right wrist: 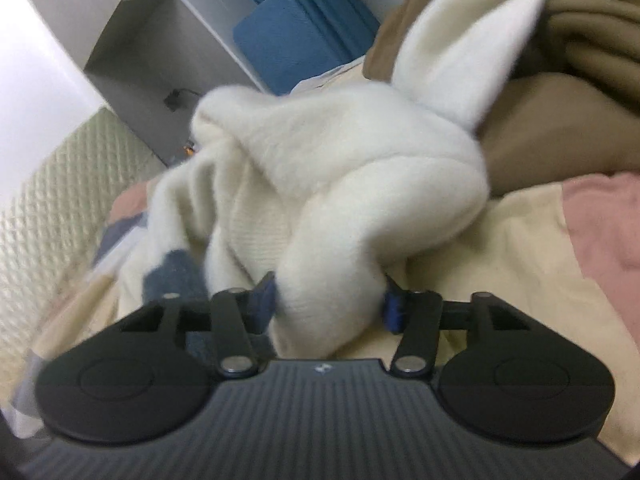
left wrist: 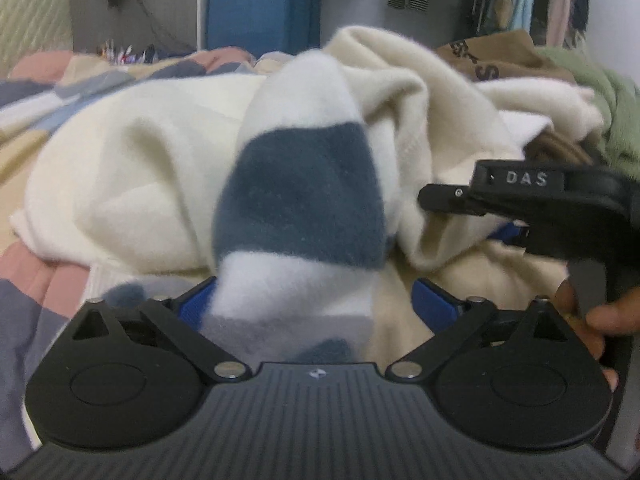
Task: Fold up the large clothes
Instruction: 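Grasp the cream sweatshirt with the left tool while the right tool grasps another part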
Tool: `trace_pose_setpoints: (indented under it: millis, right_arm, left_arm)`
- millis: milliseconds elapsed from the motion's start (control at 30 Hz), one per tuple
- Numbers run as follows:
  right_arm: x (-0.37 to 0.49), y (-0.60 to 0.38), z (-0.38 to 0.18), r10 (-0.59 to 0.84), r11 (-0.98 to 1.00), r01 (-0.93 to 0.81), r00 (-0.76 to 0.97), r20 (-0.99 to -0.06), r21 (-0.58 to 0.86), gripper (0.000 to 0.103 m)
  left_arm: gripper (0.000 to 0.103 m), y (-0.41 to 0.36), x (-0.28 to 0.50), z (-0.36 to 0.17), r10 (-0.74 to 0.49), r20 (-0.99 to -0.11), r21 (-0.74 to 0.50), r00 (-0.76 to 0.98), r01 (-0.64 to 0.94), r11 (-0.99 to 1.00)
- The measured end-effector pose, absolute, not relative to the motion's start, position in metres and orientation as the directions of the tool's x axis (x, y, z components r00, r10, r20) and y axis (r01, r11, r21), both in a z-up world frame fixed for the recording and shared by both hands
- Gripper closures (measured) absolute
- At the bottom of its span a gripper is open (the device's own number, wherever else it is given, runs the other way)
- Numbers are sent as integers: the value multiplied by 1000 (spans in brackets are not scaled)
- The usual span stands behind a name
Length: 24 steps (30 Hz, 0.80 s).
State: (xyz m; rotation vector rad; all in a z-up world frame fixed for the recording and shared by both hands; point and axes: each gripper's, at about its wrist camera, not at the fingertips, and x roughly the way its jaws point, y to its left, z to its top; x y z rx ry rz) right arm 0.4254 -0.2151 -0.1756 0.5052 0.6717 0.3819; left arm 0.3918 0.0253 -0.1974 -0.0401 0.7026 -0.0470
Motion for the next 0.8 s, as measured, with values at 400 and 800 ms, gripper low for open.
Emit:
trace_pose_setpoints:
  millis: [400, 800]
  right_arm:
    - [378, -238, -116, 434, 862, -239, 802, -410, 447, 85]
    - [281, -249, -74, 520, 835, -363, 767, -377, 413, 86]
  left_arm:
    - [86, 90, 364, -164, -67, -593, -217, 802, -78, 973]
    - [88, 174, 290, -83, 150, -393, -333, 907, -292, 896]
